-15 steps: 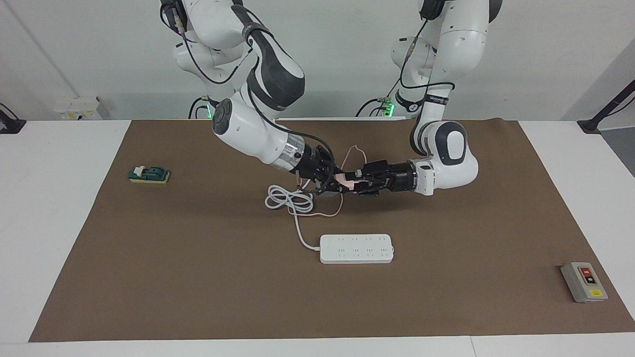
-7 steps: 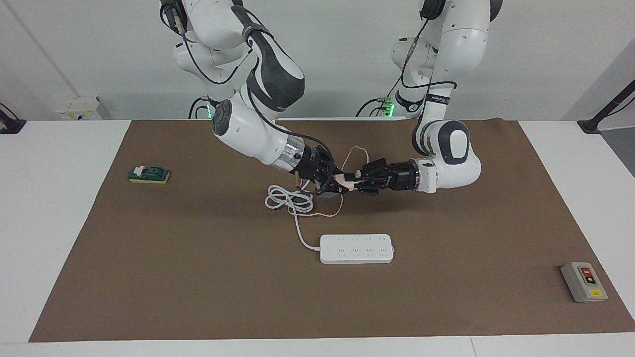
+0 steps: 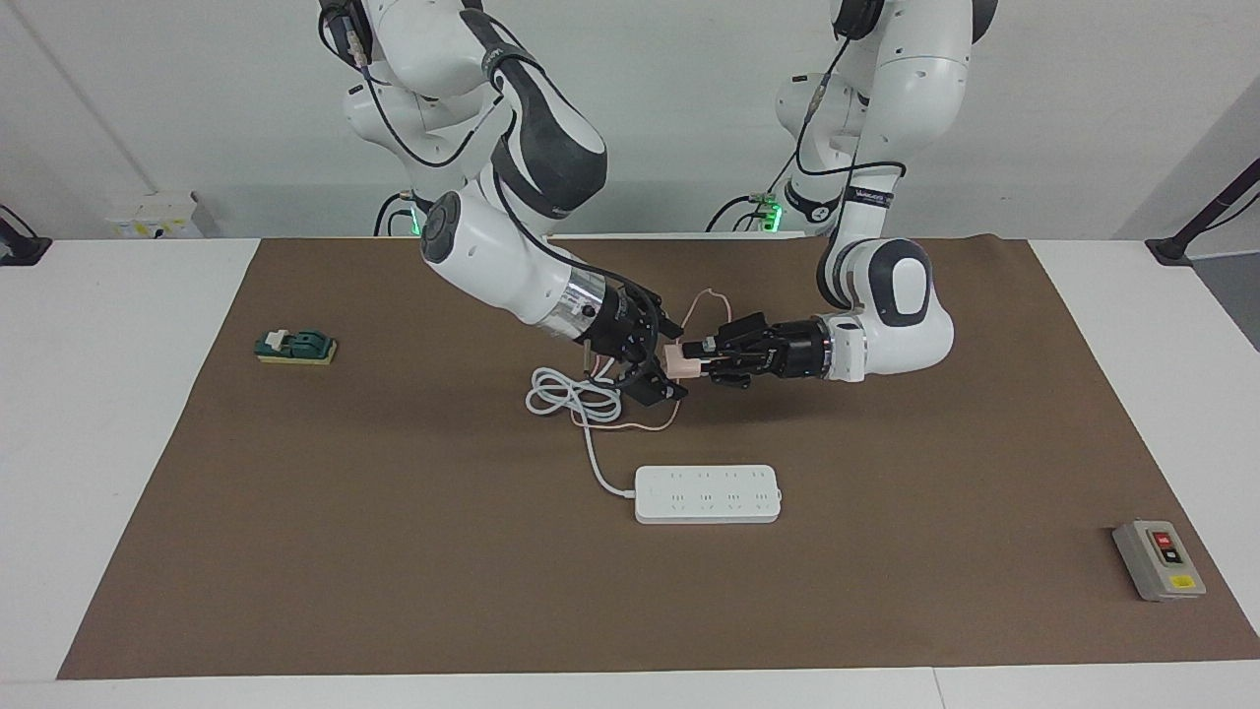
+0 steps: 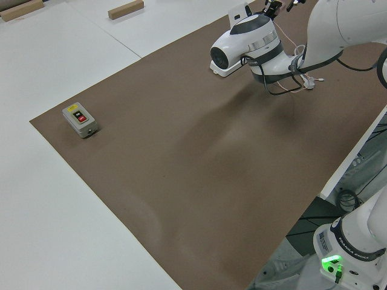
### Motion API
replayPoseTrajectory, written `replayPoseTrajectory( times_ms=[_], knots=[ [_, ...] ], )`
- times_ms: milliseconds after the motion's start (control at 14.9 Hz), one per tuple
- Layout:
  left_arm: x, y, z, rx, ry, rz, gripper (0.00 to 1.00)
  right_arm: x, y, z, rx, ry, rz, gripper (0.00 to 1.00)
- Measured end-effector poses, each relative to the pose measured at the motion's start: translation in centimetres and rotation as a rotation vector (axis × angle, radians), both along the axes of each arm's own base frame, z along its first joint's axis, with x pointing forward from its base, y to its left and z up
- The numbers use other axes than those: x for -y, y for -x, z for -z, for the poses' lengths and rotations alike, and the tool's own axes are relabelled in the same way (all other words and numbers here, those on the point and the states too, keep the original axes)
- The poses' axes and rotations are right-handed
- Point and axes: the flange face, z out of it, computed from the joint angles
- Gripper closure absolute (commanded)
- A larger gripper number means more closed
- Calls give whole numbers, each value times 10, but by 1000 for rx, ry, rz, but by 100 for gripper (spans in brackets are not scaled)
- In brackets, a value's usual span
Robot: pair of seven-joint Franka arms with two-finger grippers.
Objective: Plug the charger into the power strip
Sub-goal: 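Pull the plug away with the left gripper while the right gripper withdraws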
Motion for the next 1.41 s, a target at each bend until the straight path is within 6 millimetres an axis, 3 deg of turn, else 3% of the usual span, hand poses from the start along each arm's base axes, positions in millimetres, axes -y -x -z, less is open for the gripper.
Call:
replayPoseTrajectory(
  times_ms=[268,402,536,670,871,1139,1407],
  knots=[
    [-4,-3,-1,3,-4,-10,100,18,-9,-4,11,6,31,0],
    [-19,-11,-2,15,-33,-39,100,36,-17,-11,30,21,56,0],
    [-45,-24,-6,11,-98,-88,100,58,-20,-33,78,64,68,0],
    [-59,-29,-20,-25,-203,-115,100,72,-16,-50,115,132,44,0],
    [-80,-26,-58,-64,-395,-143,100,94,-9,-69,148,210,-20,0],
    [-116,-19,-84,-84,-676,-132,100,142,-2,-89,289,300,-257,0],
    [-127,-5,-119,-105,-1025,-123,100,181,10,-100,441,438,-609,0]
  ],
)
